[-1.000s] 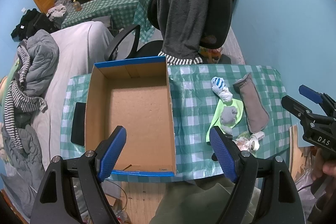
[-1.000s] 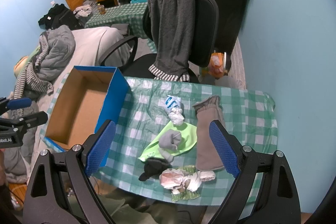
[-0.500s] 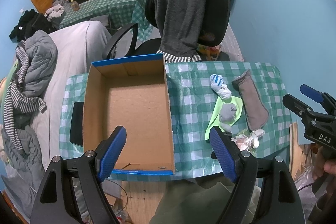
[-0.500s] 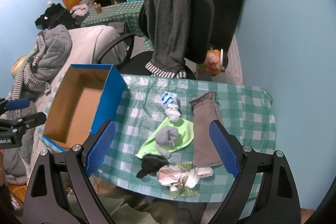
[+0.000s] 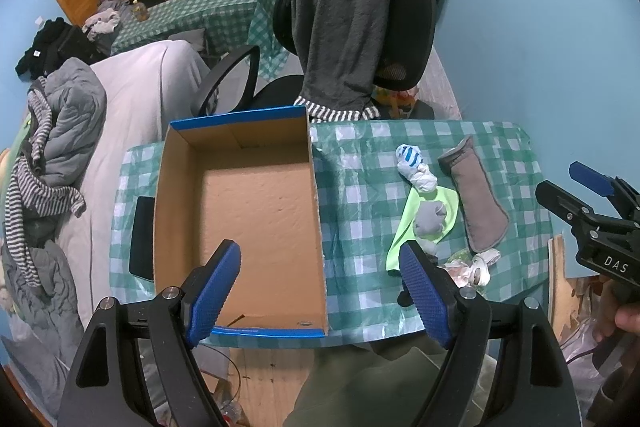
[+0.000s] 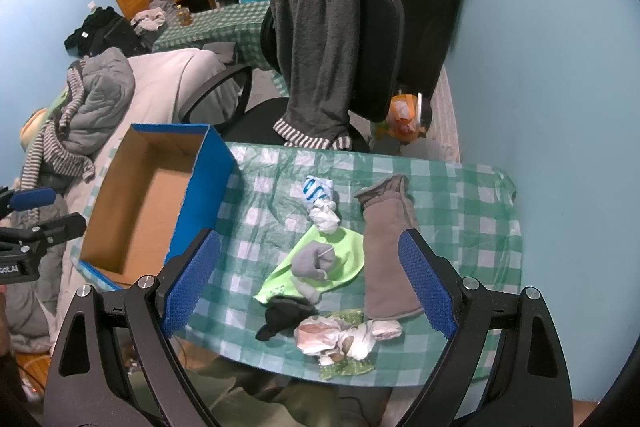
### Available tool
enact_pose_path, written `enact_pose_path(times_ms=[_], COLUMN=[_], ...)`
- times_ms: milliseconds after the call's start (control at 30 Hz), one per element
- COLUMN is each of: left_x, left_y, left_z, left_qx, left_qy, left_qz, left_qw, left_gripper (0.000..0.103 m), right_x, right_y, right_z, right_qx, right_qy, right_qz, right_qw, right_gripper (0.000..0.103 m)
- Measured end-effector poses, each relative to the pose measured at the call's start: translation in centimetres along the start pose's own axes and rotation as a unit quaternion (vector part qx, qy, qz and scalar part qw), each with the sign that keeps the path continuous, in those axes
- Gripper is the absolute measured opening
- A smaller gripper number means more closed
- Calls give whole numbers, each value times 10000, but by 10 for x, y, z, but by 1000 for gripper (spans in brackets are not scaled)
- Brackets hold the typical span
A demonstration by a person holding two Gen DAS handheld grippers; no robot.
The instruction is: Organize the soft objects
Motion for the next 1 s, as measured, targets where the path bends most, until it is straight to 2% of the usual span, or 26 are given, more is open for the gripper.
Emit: enact_pose_path(times_ms=[467,1000], left_x=[-4,-6], left_y=[-2,-27], left_z=[2,38], left_qx=[38,184], left_qy=[25,373], left_qz=[-16,94], left_qw=[10000,9991], left_gripper=[83,83], right_x=[0,12], right_y=[0,-39], right_z=[2,23], right_qx=[16,255], right_qy=[11,361], right_qz=[0,-4], right_qw=[10000,9990], right_gripper=[90,90])
Point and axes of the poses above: each gripper's, at about its wrist camera, not at the fingertips, and z roughly the way its jaws point, y to its left, x to its underside, the point moved 3 cm from there along z, roughly the way its jaws point, and after that the axes turned 11 degrees about -y, right-handed, at the moved point
